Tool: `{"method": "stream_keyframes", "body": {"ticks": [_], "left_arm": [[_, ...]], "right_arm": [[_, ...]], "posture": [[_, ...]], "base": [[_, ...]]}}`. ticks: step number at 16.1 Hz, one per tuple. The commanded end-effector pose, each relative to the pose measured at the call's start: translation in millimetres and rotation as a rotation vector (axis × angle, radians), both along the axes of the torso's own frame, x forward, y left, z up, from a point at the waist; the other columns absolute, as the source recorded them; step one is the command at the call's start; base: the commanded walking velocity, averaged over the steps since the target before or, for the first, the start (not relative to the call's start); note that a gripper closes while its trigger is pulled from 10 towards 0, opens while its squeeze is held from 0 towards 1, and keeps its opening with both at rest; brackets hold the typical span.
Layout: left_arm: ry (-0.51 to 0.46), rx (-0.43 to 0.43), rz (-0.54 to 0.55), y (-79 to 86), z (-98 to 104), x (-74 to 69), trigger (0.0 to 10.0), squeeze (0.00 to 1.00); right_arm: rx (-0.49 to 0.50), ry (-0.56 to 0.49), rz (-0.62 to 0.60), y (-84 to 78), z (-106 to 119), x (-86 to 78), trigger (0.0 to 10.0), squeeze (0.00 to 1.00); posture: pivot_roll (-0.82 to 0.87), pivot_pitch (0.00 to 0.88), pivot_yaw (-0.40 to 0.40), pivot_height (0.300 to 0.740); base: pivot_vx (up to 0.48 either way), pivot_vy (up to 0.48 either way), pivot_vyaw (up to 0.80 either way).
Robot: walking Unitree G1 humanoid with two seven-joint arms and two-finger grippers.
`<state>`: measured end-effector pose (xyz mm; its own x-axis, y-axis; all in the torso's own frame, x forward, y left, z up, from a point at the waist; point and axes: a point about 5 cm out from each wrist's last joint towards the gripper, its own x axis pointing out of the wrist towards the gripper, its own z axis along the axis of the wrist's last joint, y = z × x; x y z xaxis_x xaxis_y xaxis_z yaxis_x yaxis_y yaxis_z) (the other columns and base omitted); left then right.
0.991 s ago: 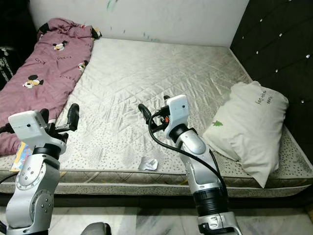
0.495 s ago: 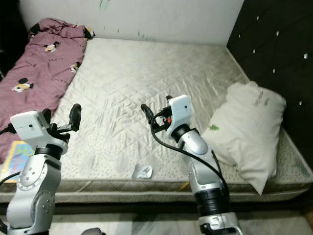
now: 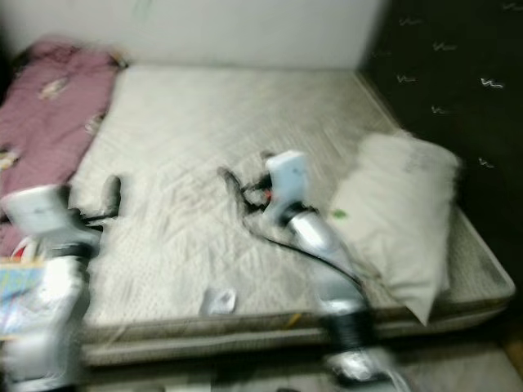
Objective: Clean up the room
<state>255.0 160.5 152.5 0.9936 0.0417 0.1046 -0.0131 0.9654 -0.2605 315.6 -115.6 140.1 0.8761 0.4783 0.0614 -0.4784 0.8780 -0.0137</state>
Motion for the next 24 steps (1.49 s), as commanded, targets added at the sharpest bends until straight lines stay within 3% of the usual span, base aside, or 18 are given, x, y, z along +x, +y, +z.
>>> {"method": "stream_keyframes", "body": {"ticks": [1,6,10,13,19,24], "left_arm": [[0.014,0.020,0.039,10.1,-3,-1.1,10.0,0.00],[0.037,0.037,0.056,7.5,-9,0.6,10.0,0.00],[0.087,0.017,0.061,10.3,-23,-8.2,10.0,0.00],[0.080,-0.007,0.054,2.0,-20,-5.8,10.0,0.00],[0.069,0.029,0.036,5.4,-13,-9.0,10.0,0.00],[0.021,0.057,0.062,10.4,4,-4.9,10.0,0.00]], "right_arm": [[0.014,-0.015,0.024,8.3,4,2.1,10.0,0.00],[0.050,-0.021,0.007,9.9,7,2.9,10.0,0.00],[0.052,0.035,0.002,12.3,-10,-8.4,10.0,0.00],[0.041,0.045,0.020,13.7,-10,-7.2,10.0,0.00],[0.051,0.059,-0.012,17.7,-14,-9.1,10.0,0.00],[0.054,0.064,-0.017,19.9,-11,-4.9,10.0,0.00]], "posture": [[0.05,0.000,-0.066,0.740],[0.05,0.000,-0.053,0.740],[0.05,0.000,-0.070,0.740],[0.05,0.016,-0.083,0.740],[0.06,0.080,-0.055,0.740],[0.07,0.116,-0.058,0.740]], "base": [[0.000,0.000,0.00],[0.000,0.000,0.00],[0.000,0.120,0.00],[0.000,0.480,0.00],[0.000,0.480,0.00],[0.000,0.000,0.00]]}}
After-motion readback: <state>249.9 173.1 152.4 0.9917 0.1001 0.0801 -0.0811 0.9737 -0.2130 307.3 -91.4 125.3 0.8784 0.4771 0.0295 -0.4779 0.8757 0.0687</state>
